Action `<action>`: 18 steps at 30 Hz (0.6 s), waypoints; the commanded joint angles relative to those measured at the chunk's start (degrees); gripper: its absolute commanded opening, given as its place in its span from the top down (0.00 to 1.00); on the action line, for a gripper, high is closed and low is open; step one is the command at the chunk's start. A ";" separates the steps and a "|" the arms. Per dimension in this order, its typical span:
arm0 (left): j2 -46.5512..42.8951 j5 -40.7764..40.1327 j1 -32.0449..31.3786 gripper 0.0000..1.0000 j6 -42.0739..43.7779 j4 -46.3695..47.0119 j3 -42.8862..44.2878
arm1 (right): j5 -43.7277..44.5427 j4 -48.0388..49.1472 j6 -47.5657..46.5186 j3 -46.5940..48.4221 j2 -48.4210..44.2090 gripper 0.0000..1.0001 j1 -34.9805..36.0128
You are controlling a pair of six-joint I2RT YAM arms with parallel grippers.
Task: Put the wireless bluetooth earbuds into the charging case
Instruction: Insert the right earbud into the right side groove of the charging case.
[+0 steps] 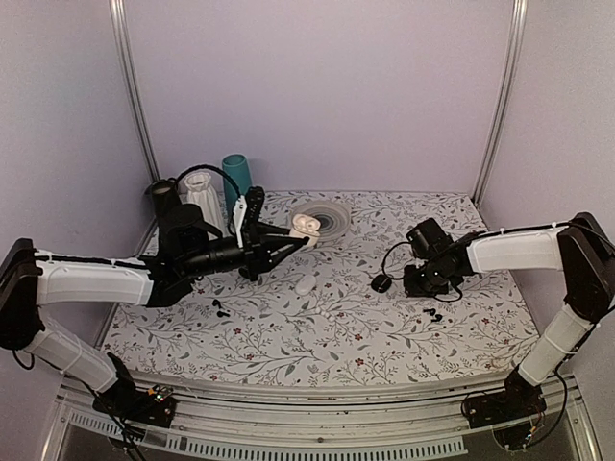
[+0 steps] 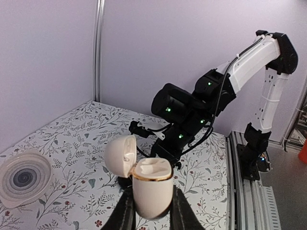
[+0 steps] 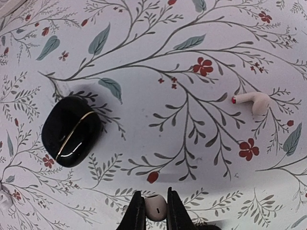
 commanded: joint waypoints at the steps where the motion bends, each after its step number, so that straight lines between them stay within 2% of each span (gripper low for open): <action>1: 2.07 -0.51 -0.62 1.00 0.31 3.64 -1.56 | 1.57 -1.58 2.65 3.22 -2.52 0.89 3.35; 18: 9.24 -3.58 -2.11 1.00 -0.60 5.85 1.92 | 11.85 -12.17 -0.51 18.90 -6.60 0.88 13.93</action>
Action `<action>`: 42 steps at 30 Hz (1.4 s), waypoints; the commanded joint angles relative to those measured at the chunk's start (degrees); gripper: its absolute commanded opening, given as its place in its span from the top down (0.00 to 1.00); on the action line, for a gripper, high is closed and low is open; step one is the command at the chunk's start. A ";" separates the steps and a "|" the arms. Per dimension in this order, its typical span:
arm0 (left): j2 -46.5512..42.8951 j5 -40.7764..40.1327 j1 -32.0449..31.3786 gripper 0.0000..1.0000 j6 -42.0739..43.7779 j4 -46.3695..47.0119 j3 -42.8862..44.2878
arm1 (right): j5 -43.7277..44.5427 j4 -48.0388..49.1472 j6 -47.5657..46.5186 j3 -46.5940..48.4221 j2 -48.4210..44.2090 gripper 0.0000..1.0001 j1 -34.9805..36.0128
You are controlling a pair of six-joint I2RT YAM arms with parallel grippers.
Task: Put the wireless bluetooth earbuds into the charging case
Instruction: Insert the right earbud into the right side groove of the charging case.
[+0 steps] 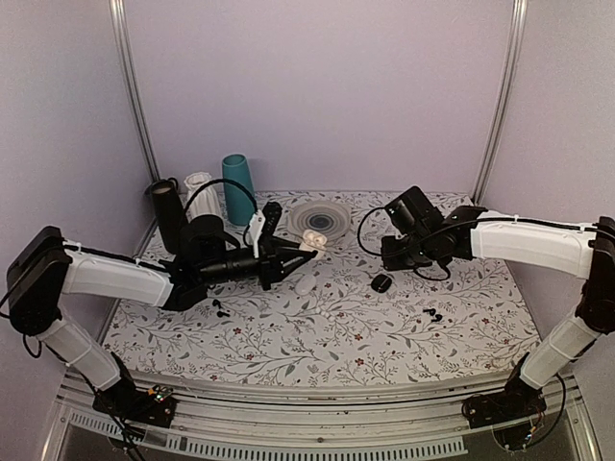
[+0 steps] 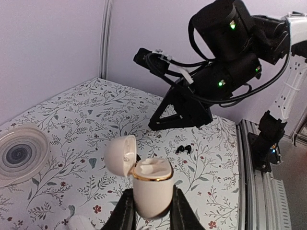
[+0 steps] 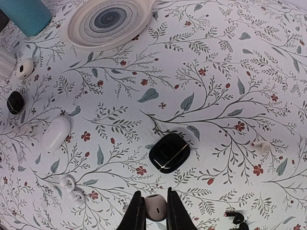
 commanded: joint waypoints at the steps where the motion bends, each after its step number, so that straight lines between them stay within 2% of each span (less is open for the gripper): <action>1: 1.45 -1.54 -1.39 1.00 -0.14 3.25 2.21 | 4.54 -4.38 -1.16 5.82 -2.35 0.89 3.08; 8: 3.57 -1.62 -1.44 1.00 -1.26 3.41 3.90 | 5.60 -6.27 -2.47 10.01 -2.26 0.88 5.01; 21: 5.93 1.43 -1.48 1.00 -3.95 4.22 5.55 | 11.58 -7.22 -7.34 16.91 -3.10 0.88 12.97; 32: 6.94 10.79 -1.30 1.00 -5.86 9.68 5.67 | 20.00 -6.01 -18.19 24.02 2.79 0.87 22.30; 42: 7.91 17.00 -0.31 1.00 -10.78 11.39 6.85 | 19.83 -3.56 -21.38 23.33 2.17 0.87 22.90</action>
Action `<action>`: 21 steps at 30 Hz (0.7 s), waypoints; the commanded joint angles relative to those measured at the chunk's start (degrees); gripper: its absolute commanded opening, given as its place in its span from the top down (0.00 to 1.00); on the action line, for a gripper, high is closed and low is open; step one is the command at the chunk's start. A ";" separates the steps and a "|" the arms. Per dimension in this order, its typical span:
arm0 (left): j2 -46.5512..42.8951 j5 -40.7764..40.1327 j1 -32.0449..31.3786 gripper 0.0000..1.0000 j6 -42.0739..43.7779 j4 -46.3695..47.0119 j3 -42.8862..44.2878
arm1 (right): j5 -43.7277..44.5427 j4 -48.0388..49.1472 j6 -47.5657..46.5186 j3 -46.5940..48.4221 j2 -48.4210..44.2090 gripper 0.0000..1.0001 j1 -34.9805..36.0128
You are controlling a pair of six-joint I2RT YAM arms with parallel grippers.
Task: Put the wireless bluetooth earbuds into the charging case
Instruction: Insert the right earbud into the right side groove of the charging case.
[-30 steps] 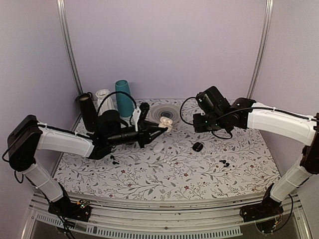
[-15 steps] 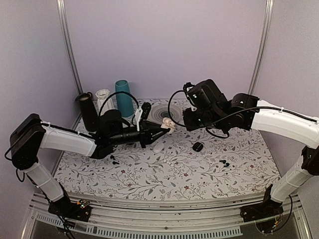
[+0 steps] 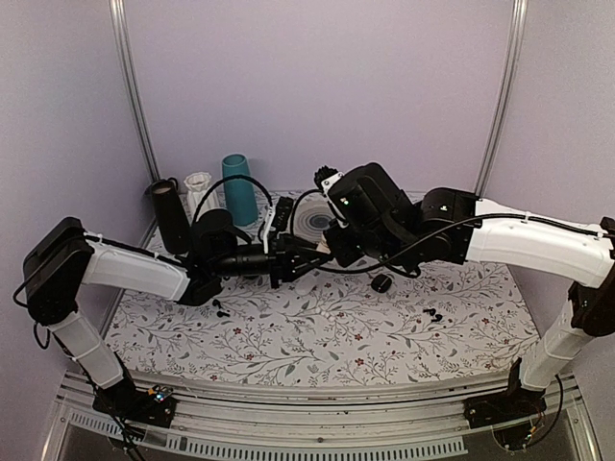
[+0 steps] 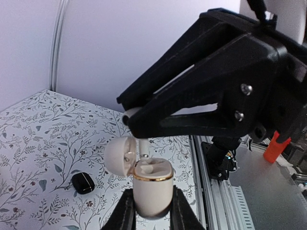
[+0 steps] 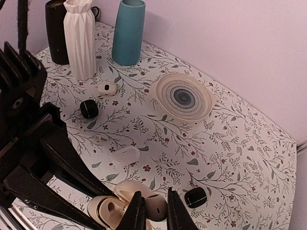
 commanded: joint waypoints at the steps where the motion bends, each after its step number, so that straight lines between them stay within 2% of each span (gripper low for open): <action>1: 0.86 4.43 0.40 1.00 -3.32 2.72 2.13 | 0.98 3.09 -2.68 -0.43 -1.78 0.87 0.04; 21: 0.62 5.03 1.20 1.00 -4.56 0.83 2.85 | 1.61 4.45 -5.39 -1.56 -2.64 0.84 0.85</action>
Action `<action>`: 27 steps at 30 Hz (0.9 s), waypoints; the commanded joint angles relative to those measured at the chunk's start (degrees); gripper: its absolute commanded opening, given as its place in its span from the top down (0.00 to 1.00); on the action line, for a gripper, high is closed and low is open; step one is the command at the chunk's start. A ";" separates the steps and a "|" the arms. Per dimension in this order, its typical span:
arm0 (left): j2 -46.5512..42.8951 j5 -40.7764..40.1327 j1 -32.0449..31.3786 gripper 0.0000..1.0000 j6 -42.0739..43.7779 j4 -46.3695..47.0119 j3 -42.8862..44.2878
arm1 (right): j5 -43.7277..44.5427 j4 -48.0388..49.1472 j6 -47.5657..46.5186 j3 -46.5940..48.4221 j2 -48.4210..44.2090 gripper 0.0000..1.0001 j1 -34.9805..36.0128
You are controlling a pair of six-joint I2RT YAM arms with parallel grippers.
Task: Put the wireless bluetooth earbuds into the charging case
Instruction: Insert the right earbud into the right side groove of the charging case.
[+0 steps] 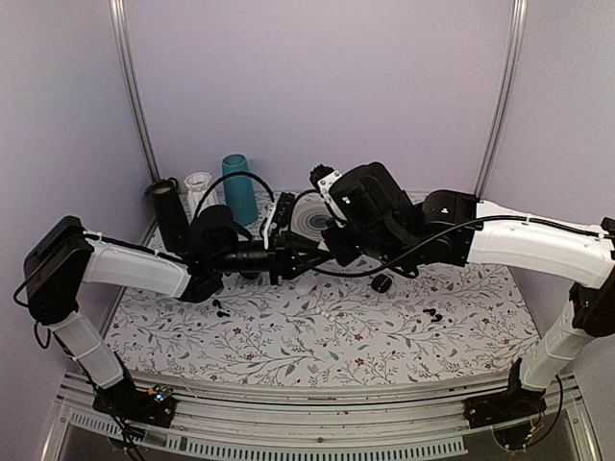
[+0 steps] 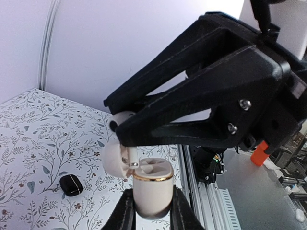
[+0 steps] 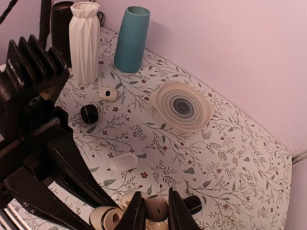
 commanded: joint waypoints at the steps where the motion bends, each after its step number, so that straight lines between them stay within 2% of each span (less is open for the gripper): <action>1: 0.25 0.93 0.67 1.00 -0.48 0.73 0.97 | 0.77 0.87 -0.72 -0.88 -2.39 0.83 0.44; 9: -0.77 1.05 0.82 1.00 -0.86 -1.01 0.73 | -2.92 2.96 -1.23 -3.65 -5.24 0.83 -0.30; 16: -2.39 0.41 0.86 1.00 -1.03 -3.18 0.66 | -9.69 4.68 -1.10 -5.07 -7.17 0.83 -2.10; 22: -4.23 -3.21 0.83 1.00 0.32 -4.30 -0.29 | -13.17 4.64 -0.32 -4.51 -7.03 0.83 -3.56; 27: -6.70 -9.34 -0.36 1.00 4.98 -6.70 -1.01 | -12.36 2.46 0.85 -2.05 -4.99 0.83 -3.89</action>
